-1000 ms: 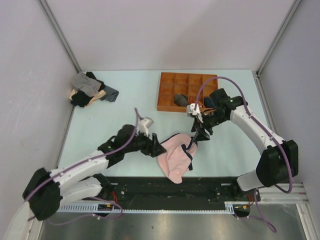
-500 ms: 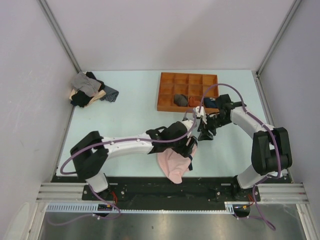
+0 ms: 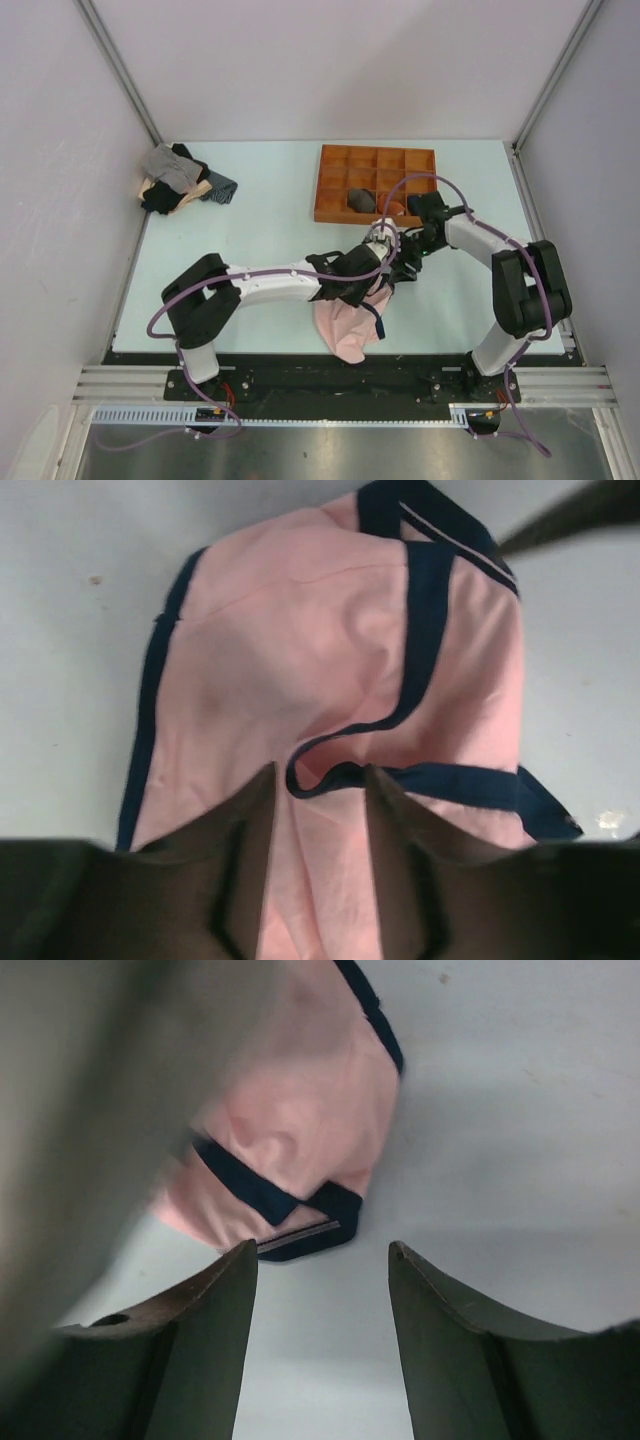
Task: Roll the underwear
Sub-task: Flatten out the underwear at the corner of the board.
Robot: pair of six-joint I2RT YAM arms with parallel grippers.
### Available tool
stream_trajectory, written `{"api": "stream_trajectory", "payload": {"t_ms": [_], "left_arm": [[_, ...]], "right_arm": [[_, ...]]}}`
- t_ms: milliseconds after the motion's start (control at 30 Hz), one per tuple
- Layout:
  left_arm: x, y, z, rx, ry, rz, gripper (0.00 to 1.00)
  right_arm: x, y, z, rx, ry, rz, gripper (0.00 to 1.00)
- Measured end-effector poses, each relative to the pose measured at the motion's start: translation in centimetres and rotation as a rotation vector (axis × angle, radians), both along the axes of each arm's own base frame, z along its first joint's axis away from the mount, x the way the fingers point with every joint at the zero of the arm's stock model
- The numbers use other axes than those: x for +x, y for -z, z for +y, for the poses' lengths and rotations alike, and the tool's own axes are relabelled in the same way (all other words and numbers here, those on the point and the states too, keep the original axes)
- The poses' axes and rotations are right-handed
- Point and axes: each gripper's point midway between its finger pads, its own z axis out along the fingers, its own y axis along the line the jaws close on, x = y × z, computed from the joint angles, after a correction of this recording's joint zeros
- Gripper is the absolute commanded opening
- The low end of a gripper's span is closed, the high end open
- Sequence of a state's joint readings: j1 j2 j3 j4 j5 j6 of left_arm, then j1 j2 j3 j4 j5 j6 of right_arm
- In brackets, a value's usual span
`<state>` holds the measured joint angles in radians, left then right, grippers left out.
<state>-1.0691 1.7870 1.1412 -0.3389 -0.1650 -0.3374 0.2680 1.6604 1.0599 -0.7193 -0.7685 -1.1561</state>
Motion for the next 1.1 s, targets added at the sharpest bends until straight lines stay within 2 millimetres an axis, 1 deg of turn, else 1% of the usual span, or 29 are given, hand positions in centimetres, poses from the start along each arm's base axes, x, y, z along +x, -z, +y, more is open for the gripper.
{"api": "stream_trajectory", "payload": {"t_ms": [33, 67, 133, 200, 233, 333, 400, 500, 533, 600, 633, 733, 833, 933, 967, 1033, 1100], "left_arm": [[0.2, 0.0, 0.2, 0.006, -0.01, -0.003, 0.28], [0.3, 0.0, 0.3, 0.007, -0.018, -0.005, 0.24], [0.0, 0.5, 0.9, 0.021, -0.036, 0.011, 0.18], [-0.2, 1.0, 1.3, 0.026, -0.044, 0.02, 0.14], [-0.3, 1.1, 1.4, 0.022, -0.046, 0.021, 0.11], [-0.6, 1.2, 1.7, 0.006, -0.047, 0.022, 0.06], [-1.0, 1.3, 2.0, -0.005, -0.048, 0.027, 0.05], [-1.6, 1.2, 2.4, -0.038, -0.049, 0.035, 0.02], [-1.8, 1.1, 2.5, -0.049, -0.048, 0.036, 0.0], [-2.3, 0.8, 2.5, -0.091, -0.04, 0.046, 0.01], [-2.5, 0.6, 2.5, -0.108, -0.036, 0.049, 0.0], [-3.2, -0.3, 2.7, -0.17, -0.026, 0.061, 0.0], [-3.4, -1.7, 2.6, -0.244, -0.011, 0.062, 0.0], [-3.4, -3.3, 2.5, -0.315, -0.002, 0.066, 0.0], [-3.1, -4.0, 2.4, -0.341, -0.005, 0.053, 0.0], [-1.9, -6.1, 2.1, -0.415, -0.013, 0.014, 0.01], [-1.1, -8.1, 2.1, -0.472, -0.02, -0.02, 0.01]], "right_arm": [[-0.2, 0.5, 0.3, -0.016, -0.014, 0.003, 0.59], [-0.5, 0.8, 0.8, -0.026, -0.023, 0.011, 0.59], [-0.4, 1.2, 1.1, -0.037, -0.028, 0.007, 0.59], [-0.4, 1.6, 1.2, -0.054, -0.03, 0.006, 0.59], [-0.5, 1.7, 1.3, -0.059, -0.032, 0.009, 0.59], [-0.8, 2.0, 1.8, -0.059, -0.048, 0.013, 0.58], [-1.1, 2.0, 2.3, -0.059, -0.062, 0.014, 0.56], [-1.6, 2.0, 3.1, -0.052, -0.083, 0.017, 0.5], [-1.8, 1.9, 3.5, -0.043, -0.092, 0.021, 0.44], [-2.2, 1.7, 4.1, -0.026, -0.108, 0.025, 0.34], [-2.3, 1.6, 4.4, -0.017, -0.114, 0.027, 0.25], [-2.3, 1.2, 5.4, 0.016, -0.117, 0.025, 0.1], [-2.0, 0.9, 5.8, 0.027, -0.097, 0.024, 0.04], [-1.5, 0.1, 6.3, 0.053, -0.075, 0.015, 0.01], [-1.4, -0.1, 6.2, 0.049, -0.061, 0.017, 0.0], [-1.2, -0.6, 6.0, 0.047, -0.035, 0.012, 0.0], [-0.8, -1.7, 6.0, 0.062, -0.01, -0.009, 0.0]]}}
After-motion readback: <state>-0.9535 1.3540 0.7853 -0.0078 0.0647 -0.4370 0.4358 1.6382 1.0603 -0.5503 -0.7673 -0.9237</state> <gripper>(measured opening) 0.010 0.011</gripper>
